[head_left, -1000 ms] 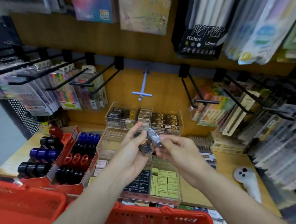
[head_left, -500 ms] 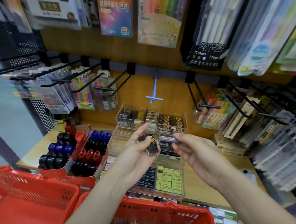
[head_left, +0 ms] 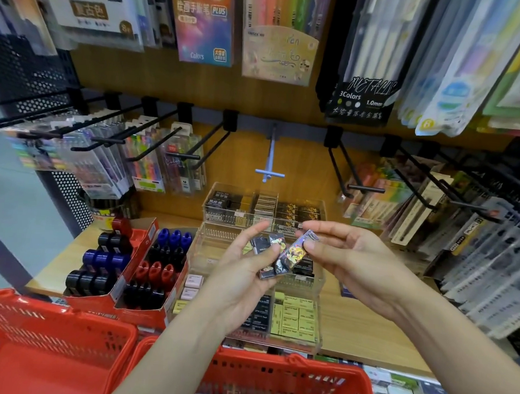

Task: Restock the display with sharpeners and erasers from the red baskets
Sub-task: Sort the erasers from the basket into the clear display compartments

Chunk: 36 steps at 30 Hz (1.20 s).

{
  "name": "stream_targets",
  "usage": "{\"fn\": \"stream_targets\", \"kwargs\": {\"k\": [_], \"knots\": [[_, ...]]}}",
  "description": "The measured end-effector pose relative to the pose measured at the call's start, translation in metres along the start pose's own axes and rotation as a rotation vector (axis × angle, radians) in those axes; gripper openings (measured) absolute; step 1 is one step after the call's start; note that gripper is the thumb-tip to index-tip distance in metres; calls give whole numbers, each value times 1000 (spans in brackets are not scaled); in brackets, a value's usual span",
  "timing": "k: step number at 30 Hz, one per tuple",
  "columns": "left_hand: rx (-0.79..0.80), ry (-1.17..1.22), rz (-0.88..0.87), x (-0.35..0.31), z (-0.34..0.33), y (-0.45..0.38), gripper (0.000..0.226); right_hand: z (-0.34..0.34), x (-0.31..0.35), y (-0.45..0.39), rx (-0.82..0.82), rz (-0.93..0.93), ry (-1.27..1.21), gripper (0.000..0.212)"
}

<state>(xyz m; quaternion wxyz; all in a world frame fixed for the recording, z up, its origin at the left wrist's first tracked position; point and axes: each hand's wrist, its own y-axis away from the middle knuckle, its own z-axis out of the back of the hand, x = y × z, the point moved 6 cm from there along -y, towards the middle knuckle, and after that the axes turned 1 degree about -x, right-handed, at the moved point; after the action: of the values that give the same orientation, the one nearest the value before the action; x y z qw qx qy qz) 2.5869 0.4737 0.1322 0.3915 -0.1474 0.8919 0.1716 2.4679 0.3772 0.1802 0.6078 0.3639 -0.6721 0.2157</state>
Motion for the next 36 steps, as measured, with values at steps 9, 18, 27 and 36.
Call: {"fn": "stream_targets", "kwargs": {"k": [9, 18, 27, 36], "knots": [[-186, -25, 49, 11, 1, -3, 28, 2, -19, 1, -79, -92, 12, 21], [-364, 220, 134, 16, 16, 0, 29, 15, -37, -4, -235, -165, -434, 31], [-178, -63, 90, 18, 0, 1, 29, 15, -41, -1, -275, -136, -238, 20], [-185, -163, 16, 19, -3, 3, 32, 16, -40, 2, -264, -73, -65, 18]]}}
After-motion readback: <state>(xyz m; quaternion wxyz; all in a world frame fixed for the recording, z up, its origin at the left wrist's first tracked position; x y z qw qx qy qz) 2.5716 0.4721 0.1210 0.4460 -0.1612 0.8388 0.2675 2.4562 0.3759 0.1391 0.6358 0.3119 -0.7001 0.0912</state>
